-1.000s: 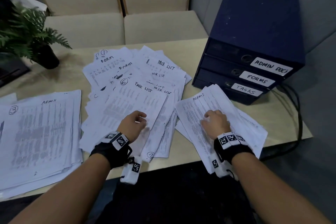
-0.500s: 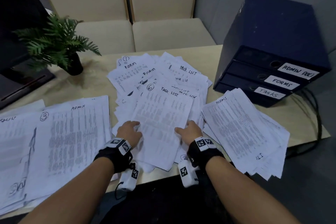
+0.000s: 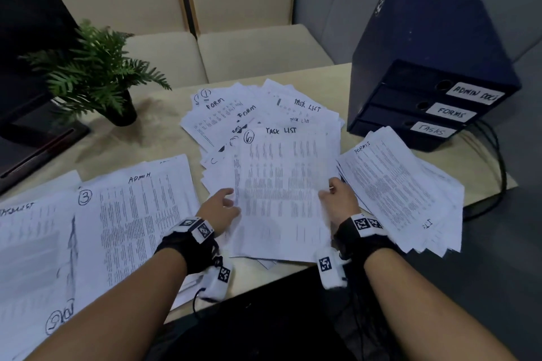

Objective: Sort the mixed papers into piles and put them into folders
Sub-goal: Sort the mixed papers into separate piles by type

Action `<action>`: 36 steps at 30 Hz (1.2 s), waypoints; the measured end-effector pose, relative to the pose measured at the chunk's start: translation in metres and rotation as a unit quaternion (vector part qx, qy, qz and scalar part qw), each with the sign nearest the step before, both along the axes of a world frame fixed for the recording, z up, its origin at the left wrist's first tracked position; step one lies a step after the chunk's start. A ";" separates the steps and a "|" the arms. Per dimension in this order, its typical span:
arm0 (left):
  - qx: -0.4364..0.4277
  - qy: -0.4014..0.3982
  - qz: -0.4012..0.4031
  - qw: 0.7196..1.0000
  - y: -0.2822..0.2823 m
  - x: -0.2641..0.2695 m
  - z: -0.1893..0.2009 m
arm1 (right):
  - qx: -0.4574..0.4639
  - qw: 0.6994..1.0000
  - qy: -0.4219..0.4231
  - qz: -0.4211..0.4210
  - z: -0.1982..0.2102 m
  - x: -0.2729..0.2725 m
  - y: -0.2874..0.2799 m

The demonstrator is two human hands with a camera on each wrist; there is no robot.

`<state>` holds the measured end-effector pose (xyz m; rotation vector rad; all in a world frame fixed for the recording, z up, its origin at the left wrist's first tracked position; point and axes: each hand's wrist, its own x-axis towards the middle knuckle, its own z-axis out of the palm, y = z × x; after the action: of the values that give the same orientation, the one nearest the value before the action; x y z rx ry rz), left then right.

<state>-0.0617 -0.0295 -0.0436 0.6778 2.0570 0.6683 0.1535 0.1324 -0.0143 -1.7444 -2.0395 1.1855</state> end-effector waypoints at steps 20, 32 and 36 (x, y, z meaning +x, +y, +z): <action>0.075 -0.084 0.090 0.990 0.020 0.027 0.002 | -0.077 0.991 0.108 -0.011 0.001 0.025 0.026; 0.010 0.049 0.125 0.991 0.019 0.030 -0.002 | 0.010 0.998 -0.023 -0.065 -0.011 0.042 0.052; -0.013 0.048 0.138 0.989 0.017 0.028 -0.002 | 0.012 0.993 0.018 -0.116 -0.004 0.055 0.059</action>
<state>-0.0339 -0.0121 -0.0459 0.4190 2.2701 0.7753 0.2085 0.1911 -0.0187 -1.8737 -1.7647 1.1080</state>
